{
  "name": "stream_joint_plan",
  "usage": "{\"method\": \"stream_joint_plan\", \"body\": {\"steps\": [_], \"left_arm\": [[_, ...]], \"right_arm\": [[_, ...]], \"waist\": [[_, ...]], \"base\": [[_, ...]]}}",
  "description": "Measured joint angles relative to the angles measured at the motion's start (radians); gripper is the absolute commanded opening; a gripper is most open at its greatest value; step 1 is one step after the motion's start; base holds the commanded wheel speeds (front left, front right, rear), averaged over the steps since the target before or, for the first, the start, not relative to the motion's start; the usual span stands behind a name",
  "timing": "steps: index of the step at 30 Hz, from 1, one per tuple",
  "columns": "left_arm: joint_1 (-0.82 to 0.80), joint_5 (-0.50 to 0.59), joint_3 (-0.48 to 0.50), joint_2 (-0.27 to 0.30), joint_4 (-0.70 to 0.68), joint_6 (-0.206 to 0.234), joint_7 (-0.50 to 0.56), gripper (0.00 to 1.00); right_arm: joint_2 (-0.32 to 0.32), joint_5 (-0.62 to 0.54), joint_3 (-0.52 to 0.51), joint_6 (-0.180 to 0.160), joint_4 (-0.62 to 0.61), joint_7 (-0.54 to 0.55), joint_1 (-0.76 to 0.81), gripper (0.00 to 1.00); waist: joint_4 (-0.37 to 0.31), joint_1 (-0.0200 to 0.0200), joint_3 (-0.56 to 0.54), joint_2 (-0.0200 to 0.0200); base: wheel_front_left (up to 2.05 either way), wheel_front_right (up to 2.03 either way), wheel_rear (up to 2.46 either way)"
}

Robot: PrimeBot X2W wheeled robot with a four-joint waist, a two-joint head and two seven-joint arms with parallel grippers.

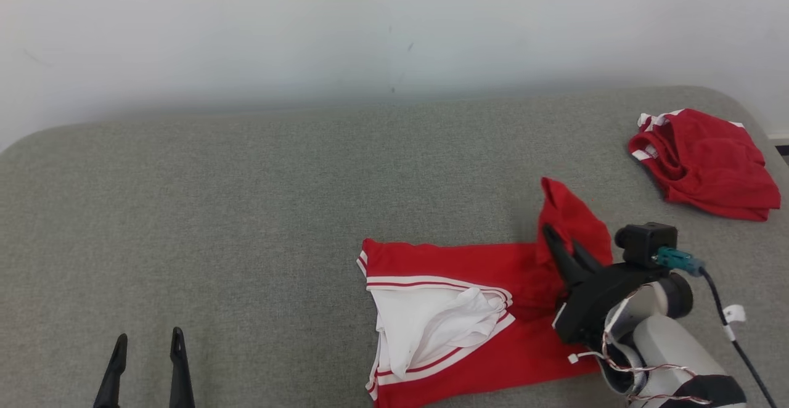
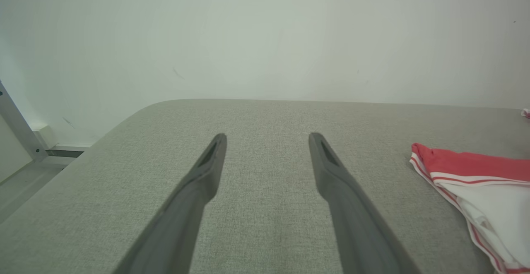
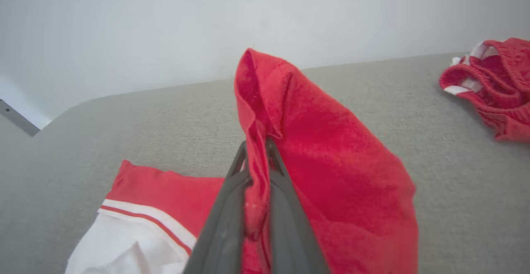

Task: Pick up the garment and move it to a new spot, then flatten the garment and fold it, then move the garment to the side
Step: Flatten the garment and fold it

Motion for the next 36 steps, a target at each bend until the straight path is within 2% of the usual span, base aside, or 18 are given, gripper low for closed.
{"method": "stream_joint_plan", "body": {"steps": [7,12,16,24,25,26,31,36], "left_arm": [[-0.021,-0.005,-0.024,0.000,0.015,0.000,0.000,1.00],[-0.021,-0.010,-0.025,0.000,0.023,0.000,0.000,1.00],[-0.033,-0.011,-0.038,-0.001,0.033,0.000,0.000,1.00],[-0.060,-0.013,-0.057,-0.001,0.048,0.000,0.000,1.00],[-0.061,-0.015,-0.057,-0.001,0.049,0.000,0.000,1.00],[-0.061,-0.016,-0.058,-0.001,0.050,0.000,0.000,1.00],[-0.062,-0.018,-0.056,-0.001,0.056,0.000,0.000,1.00],[-0.060,-0.018,-0.053,-0.002,0.056,0.000,0.000,1.00]], "right_arm": [[0.090,0.011,0.049,0.000,-0.151,0.051,0.067,0.00],[0.157,-0.002,0.066,0.000,-0.204,0.082,0.097,0.00],[0.217,-0.027,0.096,0.000,-0.182,0.095,0.095,0.00],[0.261,-0.073,0.115,0.000,-0.043,0.065,0.047,0.00],[0.264,-0.077,0.120,0.000,-0.024,0.064,0.041,0.32],[0.266,-0.079,0.129,0.000,-0.009,0.064,0.037,1.00],[0.272,-0.074,0.137,0.000,-0.001,-0.010,0.015,1.00],[0.236,-0.075,0.124,0.000,-0.053,-0.096,0.008,1.00]], "waist": [[0.035,0.0000,0.008,0.0001],[0.052,0.0000,0.014,0.0000],[0.068,-0.0001,0.020,0.0000],[0.101,0.0000,0.030,0.0000],[0.104,0.0000,0.032,0.0001],[0.107,0.0000,0.033,0.0001],[0.107,0.0000,0.035,0.0001],[0.091,0.0000,0.028,0.0000]], "base": [[0.00,0.00,0.00],[0.00,0.00,0.00],[0.00,0.00,0.00],[0.00,0.00,0.00],[0.00,0.00,0.00],[0.00,0.00,0.00],[0.00,0.00,0.00],[0.00,0.00,0.00]]}}
